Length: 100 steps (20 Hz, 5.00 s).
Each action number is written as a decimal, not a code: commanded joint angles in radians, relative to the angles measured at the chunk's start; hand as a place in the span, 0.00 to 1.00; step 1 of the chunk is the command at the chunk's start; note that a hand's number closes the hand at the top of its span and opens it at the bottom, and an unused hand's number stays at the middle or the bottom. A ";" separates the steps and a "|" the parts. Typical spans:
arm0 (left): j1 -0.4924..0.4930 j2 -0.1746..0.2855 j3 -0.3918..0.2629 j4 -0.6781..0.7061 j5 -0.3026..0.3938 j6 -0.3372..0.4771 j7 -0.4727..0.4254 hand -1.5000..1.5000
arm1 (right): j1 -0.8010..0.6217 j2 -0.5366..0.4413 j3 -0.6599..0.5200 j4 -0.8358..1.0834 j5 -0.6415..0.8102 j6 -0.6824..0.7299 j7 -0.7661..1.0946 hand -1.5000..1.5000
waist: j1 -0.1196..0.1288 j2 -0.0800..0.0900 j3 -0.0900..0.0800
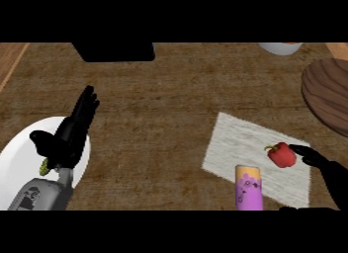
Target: Pick the bell pepper from the placemat and place it in the bowl
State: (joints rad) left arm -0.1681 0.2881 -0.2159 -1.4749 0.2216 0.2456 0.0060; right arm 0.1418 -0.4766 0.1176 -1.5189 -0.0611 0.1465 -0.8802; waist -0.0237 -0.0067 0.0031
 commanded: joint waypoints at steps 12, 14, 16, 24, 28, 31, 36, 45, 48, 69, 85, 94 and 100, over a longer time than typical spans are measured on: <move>-0.027 -0.057 -0.014 -0.026 -0.080 0.028 0.067 0.50 | 0.114 -0.197 -0.192 -0.330 0.025 0.018 0.408 0.00 | 0.019 0.006 -0.004; 0.043 -0.058 -0.036 -0.097 -0.072 0.007 0.050 0.50 | 0.123 -0.217 -0.192 -0.332 0.050 0.029 0.468 0.00 | 0.025 0.004 -0.004; -0.008 -0.077 -0.022 0.000 -0.091 0.007 0.007 0.50 | 0.068 -0.209 -0.133 -0.318 0.127 0.015 0.543 0.00 | 0.025 0.009 -0.004; 0.036 -0.068 0.009 -0.054 -0.118 -0.025 0.031 0.50 | -0.010 -0.166 -0.091 -0.193 0.269 0.086 0.615 0.00 | 0.025 0.007 -0.003; 0.053 -0.107 0.014 -0.070 -0.134 -0.022 0.036 0.50 | -0.051 -0.154 -0.116 -0.087 0.294 0.157 0.531 0.00 | 0.026 0.007 -0.003; -0.002 -0.099 0.055 -0.050 -0.142 -0.064 0.073 0.50 | -0.034 -0.106 -0.132 -0.062 0.331 0.175 0.479 0.00 | 0.023 0.007 -0.003; -0.022 -0.092 0.107 -0.021 -0.130 -0.112 0.043 0.50 | -0.051 -0.084 -0.183 -0.055 0.273 0.253 0.443 0.00 | 0.022 0.007 -0.003; -0.001 -0.152 0.114 -0.002 -0.181 -0.123 0.043 0.50 | -0.021 -0.023 -0.251 -0.024 0.279 0.349 0.380 0.00 | 0.021 0.007 -0.003; 0.026 -0.167 0.114 -0.017 -0.204 -0.115 0.030 0.50 | -0.026 -0.004 -0.258 -0.059 0.279 0.383 0.453 0.00 | 0.021 0.006 -0.003; -0.045 -0.211 0.141 -0.043 -0.247 -0.142 0.126 0.50 | -0.220 0.078 -0.237 0.374 0.587 0.136 0.276 0.00 | 0.023 0.007 -0.003; 0.021 -0.216 0.161 -0.073 -0.257 -0.165 0.087 0.50 | -0.322 0.114 -0.105 0.540 0.782 0.027 0.080 1.00 | 0.027 0.007 -0.003; 0.049 -0.214 0.170 -0.054 -0.255 -0.173 0.043 0.50 | -0.170 0.132 -0.253 0.296 0.533 0.288 0.368 1.00 | 0.009 0.003 -0.005; 0.077 -0.226 0.149 -0.112 -0.272 -0.160 0.074 0.50 | -0.006 0.219 -0.293 -0.039 0.373 0.313 0.378 1.00 | 0.007 0.000 -0.004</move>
State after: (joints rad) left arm -0.1220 0.0756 -0.0472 -1.5457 -0.0372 0.0747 0.0725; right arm 0.0549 -0.3090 -0.1493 -1.3942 0.4041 0.4340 -0.5266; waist -0.0160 -0.0052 -0.0023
